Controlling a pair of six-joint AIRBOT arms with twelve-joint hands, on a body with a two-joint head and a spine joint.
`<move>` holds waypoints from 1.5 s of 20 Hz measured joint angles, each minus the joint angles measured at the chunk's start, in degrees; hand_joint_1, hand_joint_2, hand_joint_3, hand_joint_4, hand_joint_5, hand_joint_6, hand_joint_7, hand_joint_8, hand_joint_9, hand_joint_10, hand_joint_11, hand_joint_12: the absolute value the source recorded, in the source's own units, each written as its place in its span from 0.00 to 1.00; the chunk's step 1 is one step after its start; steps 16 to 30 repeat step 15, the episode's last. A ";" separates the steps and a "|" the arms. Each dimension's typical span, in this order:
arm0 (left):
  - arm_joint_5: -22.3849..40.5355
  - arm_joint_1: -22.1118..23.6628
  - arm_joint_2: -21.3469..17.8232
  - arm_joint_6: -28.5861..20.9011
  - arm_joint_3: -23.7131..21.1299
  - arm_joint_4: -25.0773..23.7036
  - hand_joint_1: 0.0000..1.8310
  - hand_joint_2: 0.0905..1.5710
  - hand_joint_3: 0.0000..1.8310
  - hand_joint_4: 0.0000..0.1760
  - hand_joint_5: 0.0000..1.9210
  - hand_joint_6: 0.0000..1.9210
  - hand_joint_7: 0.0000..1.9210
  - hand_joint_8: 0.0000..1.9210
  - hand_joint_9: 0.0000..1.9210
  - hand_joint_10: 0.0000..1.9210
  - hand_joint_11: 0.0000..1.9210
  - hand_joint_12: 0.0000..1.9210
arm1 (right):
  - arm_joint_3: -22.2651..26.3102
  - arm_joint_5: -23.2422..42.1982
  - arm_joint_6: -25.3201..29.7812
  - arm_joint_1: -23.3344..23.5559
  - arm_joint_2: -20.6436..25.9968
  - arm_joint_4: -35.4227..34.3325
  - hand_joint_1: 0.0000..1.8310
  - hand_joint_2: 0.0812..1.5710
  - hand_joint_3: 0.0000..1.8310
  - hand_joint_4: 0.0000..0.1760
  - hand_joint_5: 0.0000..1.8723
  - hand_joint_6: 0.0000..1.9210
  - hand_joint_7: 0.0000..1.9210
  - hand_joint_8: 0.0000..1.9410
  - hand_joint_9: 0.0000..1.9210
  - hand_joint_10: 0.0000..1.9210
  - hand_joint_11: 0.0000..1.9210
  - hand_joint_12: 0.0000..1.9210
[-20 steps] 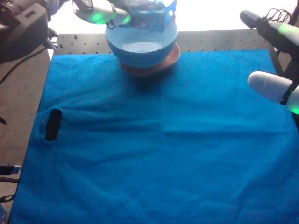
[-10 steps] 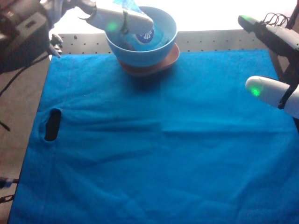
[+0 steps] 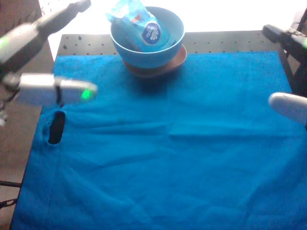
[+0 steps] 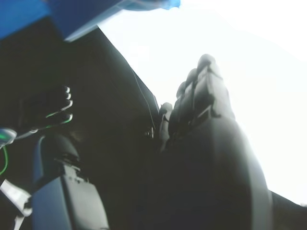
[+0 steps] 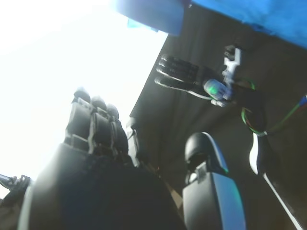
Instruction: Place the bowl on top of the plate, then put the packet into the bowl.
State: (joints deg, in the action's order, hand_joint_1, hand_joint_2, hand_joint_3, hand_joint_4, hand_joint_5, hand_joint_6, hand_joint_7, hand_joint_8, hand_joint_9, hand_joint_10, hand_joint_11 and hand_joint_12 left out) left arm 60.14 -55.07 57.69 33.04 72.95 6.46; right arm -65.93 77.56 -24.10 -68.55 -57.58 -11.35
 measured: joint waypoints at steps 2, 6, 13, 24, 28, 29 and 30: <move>5.22 -7.65 -1.31 0.00 -3.87 4.74 0.37 0.47 0.00 1.00 0.00 0.00 0.00 0.00 0.00 0.00 0.00 0.00 | 1.90 1.77 0.04 -3.17 2.73 -1.81 0.22 0.67 0.00 1.00 0.00 0.00 0.00 0.00 0.00 0.00 0.00 0.00; 16.24 -18.18 -3.13 0.02 -10.16 9.94 0.33 0.47 0.00 0.98 0.00 0.00 0.00 0.00 0.00 0.00 0.00 0.00 | 3.56 4.07 0.02 -5.79 4.35 -3.45 0.22 0.68 0.00 1.00 0.00 0.00 0.00 0.00 0.00 0.00 0.00 0.00; 24.63 -22.49 -3.30 0.02 -13.27 13.88 0.32 0.49 0.00 0.82 0.00 0.00 0.00 0.00 0.00 0.00 0.00 0.00 | 4.76 3.50 0.02 -7.85 4.48 -5.44 0.22 0.69 0.00 1.00 0.00 0.00 0.00 0.00 0.00 0.00 0.00 0.00; 25.22 -22.49 -3.28 0.02 -13.27 13.44 0.32 0.49 0.00 0.84 0.00 0.00 0.00 0.00 0.00 0.00 0.00 0.00 | 4.76 3.56 0.02 -7.85 4.48 -5.51 0.23 0.69 0.00 1.00 0.00 0.00 0.00 0.00 0.00 0.00 0.00 0.00; 25.22 -22.49 -3.28 0.02 -13.27 13.44 0.32 0.49 0.00 0.84 0.00 0.00 0.00 0.00 0.00 0.00 0.00 0.00 | 4.76 3.56 0.02 -7.85 4.48 -5.51 0.23 0.69 0.00 1.00 0.00 0.00 0.00 0.00 0.00 0.00 0.00 0.00; 25.22 -22.49 -3.28 0.02 -13.27 13.44 0.32 0.49 0.00 0.84 0.00 0.00 0.00 0.00 0.00 0.00 0.00 0.00 | 4.76 3.56 0.02 -7.85 4.48 -5.51 0.23 0.69 0.00 1.00 0.00 0.00 0.00 0.00 0.00 0.00 0.00 0.00; 25.22 -22.49 -3.28 0.02 -13.27 13.44 0.32 0.49 0.00 0.84 0.00 0.00 0.00 0.00 0.00 0.00 0.00 0.00 | 4.76 3.56 0.02 -7.85 4.48 -5.51 0.23 0.69 0.00 1.00 0.00 0.00 0.00 0.00 0.00 0.00 0.00 0.00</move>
